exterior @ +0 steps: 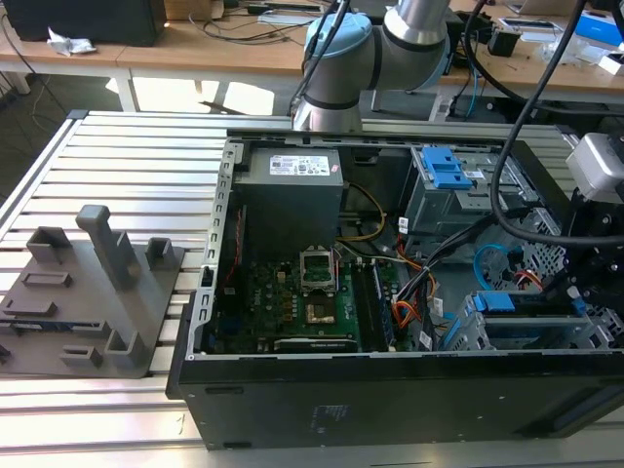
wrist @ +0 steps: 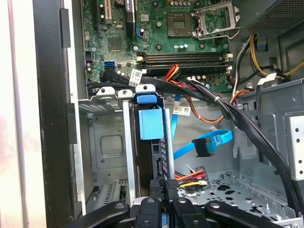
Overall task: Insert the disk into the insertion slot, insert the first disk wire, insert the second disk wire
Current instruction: 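Insert the first disk wire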
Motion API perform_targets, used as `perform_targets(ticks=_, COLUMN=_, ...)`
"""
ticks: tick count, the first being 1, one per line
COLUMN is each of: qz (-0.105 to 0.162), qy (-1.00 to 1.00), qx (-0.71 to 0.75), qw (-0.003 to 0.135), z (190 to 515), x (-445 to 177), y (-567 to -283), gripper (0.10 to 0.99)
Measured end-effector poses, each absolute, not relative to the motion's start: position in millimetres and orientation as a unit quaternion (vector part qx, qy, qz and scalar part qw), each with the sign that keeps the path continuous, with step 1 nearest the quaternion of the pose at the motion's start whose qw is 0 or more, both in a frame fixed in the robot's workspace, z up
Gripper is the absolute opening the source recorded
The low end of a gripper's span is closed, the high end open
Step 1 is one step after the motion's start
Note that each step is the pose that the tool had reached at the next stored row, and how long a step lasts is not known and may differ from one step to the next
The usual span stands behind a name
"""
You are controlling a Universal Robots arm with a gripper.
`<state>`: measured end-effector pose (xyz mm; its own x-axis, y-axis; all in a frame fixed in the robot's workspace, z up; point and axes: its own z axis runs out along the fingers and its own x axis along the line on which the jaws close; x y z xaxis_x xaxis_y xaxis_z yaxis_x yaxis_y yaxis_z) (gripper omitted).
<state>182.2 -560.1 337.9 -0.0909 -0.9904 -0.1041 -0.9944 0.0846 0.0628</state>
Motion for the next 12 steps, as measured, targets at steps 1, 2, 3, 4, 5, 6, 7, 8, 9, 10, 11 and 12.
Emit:
perform_targets(ticks=1, qz=0.058, qy=0.736, qx=-0.674, qw=0.017, z=338, x=182, y=-560, gripper=0.161)
perform_targets(ticks=2, qz=0.059, qy=0.736, qx=-0.674, qw=0.017, z=337, x=182, y=-560, gripper=0.169)
perform_targets(ticks=3, qz=0.059, qy=0.736, qx=-0.674, qw=0.018, z=337, x=182, y=-560, gripper=0.169)
perform_targets(ticks=4, qz=0.059, qy=0.736, qx=-0.674, qw=0.018, z=337, x=182, y=-560, gripper=0.169)
perform_targets(ticks=5, qz=0.058, qy=0.736, qx=-0.674, qw=0.017, z=338, x=182, y=-560, gripper=0.235)
perform_targets(ticks=6, qz=0.059, qy=0.736, qx=-0.674, qw=0.017, z=337, x=182, y=-560, gripper=0.235)
perform_targets(ticks=7, qz=0.058, qy=0.736, qx=-0.674, qw=0.017, z=338, x=182, y=-560, gripper=0.235)
perform_targets(ticks=8, qz=0.058, qy=0.736, qx=-0.674, qw=0.017, z=339, x=182, y=-560, gripper=0.235)
perform_targets(ticks=9, qz=0.058, qy=0.736, qx=-0.674, qw=0.017, z=343, x=182, y=-560, gripper=0.235)
perform_targets(ticks=10, qz=0.058, qy=0.736, qx=-0.674, qw=0.017, z=352, x=182, y=-560, gripper=0.235)
perform_targets(ticks=11, qz=0.058, qy=0.736, qx=-0.674, qw=0.016, z=361, x=182, y=-560, gripper=0.235)
perform_targets(ticks=12, qz=0.057, qy=0.736, qx=-0.674, qw=0.016, z=365, x=182, y=-560, gripper=0.235)
